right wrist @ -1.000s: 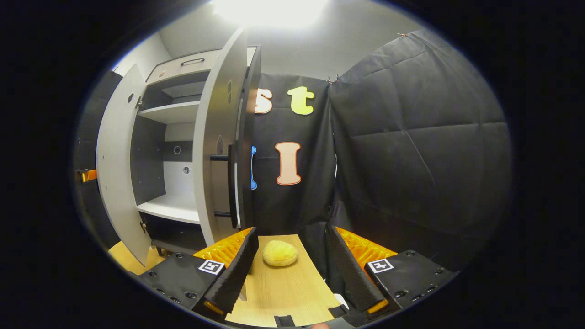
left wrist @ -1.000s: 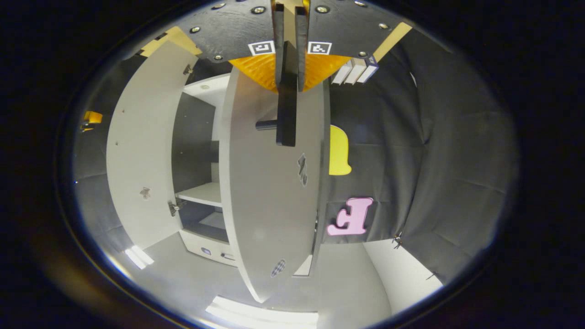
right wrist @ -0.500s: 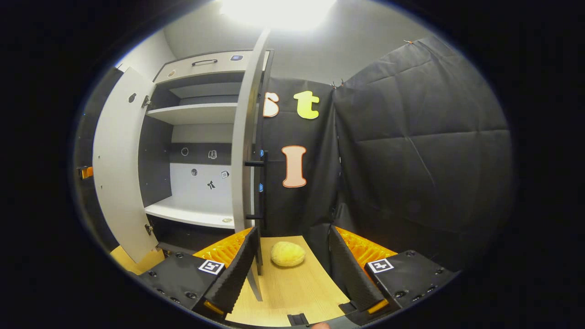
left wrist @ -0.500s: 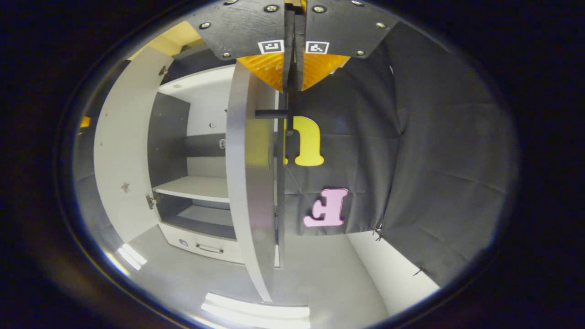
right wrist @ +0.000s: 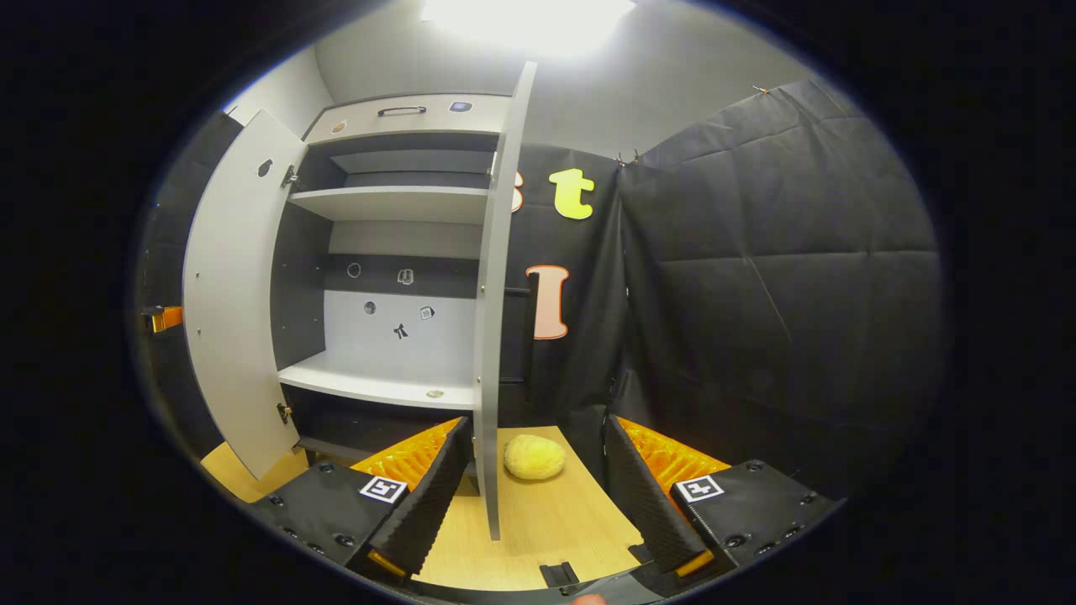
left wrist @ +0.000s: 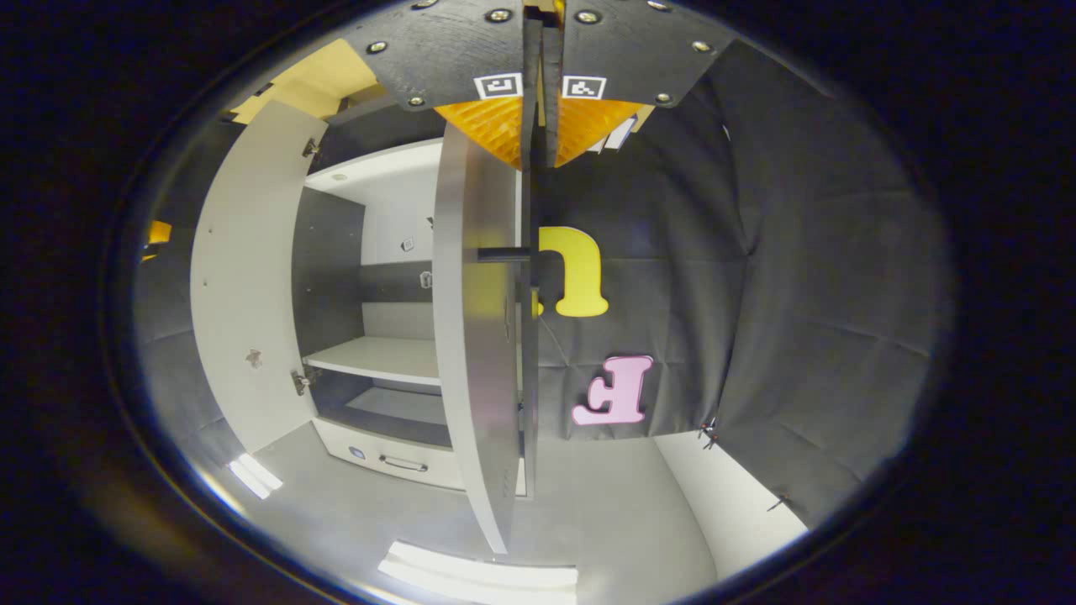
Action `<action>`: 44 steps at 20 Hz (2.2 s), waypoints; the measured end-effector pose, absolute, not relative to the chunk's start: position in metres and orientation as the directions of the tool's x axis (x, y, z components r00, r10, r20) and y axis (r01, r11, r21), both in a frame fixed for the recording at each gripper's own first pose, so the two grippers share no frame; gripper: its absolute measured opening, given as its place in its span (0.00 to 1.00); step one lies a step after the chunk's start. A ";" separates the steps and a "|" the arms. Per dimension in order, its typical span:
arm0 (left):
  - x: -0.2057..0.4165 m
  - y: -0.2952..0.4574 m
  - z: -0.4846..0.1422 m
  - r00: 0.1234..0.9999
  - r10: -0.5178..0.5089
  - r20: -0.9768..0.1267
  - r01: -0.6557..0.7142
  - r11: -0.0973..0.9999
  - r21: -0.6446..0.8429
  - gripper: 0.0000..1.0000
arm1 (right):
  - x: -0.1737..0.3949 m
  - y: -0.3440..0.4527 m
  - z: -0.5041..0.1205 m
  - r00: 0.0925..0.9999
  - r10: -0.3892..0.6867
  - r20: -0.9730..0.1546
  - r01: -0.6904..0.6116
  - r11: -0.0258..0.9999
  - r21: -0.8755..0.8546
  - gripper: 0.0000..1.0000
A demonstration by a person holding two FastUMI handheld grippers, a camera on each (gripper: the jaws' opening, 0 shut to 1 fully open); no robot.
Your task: Open the right door of the double-door shoe cabinet with the right hand, and open the left door with the left hand.
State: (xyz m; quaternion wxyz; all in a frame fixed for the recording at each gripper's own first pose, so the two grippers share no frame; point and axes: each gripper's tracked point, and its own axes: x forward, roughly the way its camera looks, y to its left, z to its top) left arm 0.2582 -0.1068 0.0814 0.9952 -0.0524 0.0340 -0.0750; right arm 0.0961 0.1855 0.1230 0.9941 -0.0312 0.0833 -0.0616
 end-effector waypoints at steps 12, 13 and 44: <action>0.166 -0.105 0.084 0.994 -0.005 -0.109 -0.001 0.998 -0.058 0.00 | 0.077 0.175 0.135 0.995 0.017 -0.100 -0.020 0.999 -0.034 0.97; 0.159 -0.106 0.082 0.993 0.005 -0.116 -0.012 0.998 -0.060 0.02 | 0.074 0.172 0.135 0.995 0.020 -0.097 -0.023 0.999 -0.036 0.97; 0.071 -0.115 0.097 0.992 0.111 -0.058 -0.110 0.994 0.030 0.87 | 0.040 0.137 0.135 0.998 0.043 -0.036 -0.043 0.999 -0.004 1.00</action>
